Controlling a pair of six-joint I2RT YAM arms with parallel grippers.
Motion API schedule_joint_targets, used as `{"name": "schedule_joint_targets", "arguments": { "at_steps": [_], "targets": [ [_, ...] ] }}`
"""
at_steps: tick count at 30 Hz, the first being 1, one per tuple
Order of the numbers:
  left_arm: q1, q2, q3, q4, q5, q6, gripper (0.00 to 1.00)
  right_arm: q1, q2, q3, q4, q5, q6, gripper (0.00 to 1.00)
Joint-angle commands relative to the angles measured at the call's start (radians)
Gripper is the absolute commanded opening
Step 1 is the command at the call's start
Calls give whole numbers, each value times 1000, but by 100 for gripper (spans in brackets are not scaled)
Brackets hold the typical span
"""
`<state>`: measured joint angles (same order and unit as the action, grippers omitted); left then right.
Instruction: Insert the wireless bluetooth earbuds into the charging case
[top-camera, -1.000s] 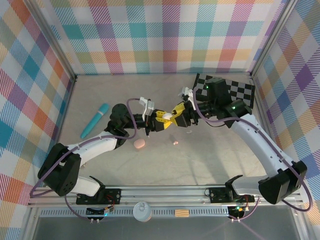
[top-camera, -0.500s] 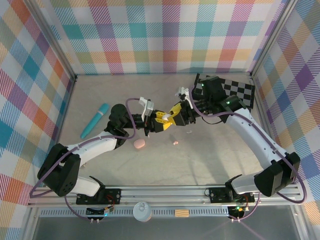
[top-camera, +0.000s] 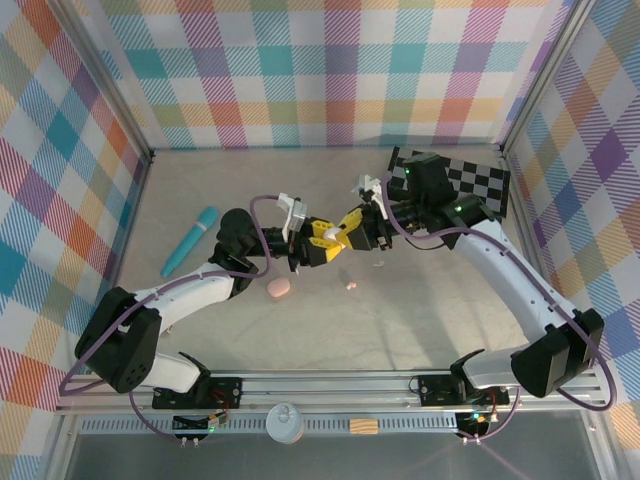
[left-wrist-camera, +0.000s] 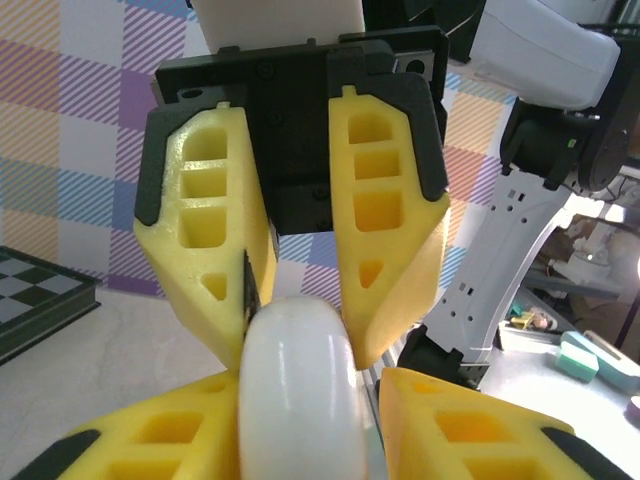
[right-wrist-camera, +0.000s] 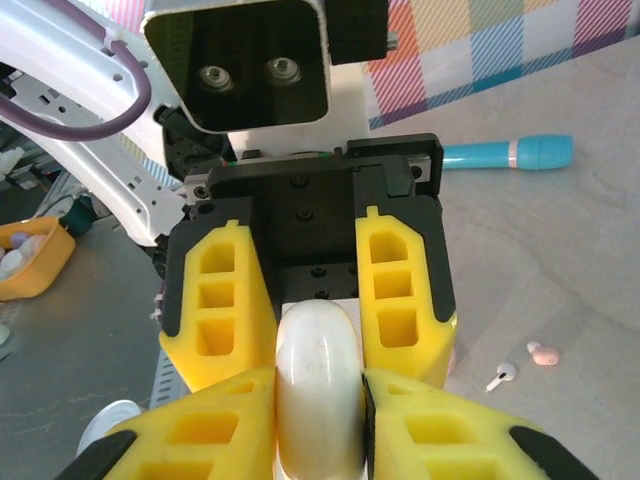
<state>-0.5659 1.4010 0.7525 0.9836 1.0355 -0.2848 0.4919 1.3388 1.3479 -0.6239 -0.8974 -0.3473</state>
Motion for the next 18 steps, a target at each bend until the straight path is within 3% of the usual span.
{"name": "schedule_joint_targets", "arguments": {
  "at_steps": [1,7,18],
  "targets": [
    [4,-2,9,102,-9,-23,46,4,-33,-21,66,-9,21,25],
    [4,3,-22,158,-32,-60,55,4,-36,-23,79,-2,28,25],
    [5,23,-35,151,-66,-45,51,2,-86,-61,153,-24,57,24]
  ]
}}
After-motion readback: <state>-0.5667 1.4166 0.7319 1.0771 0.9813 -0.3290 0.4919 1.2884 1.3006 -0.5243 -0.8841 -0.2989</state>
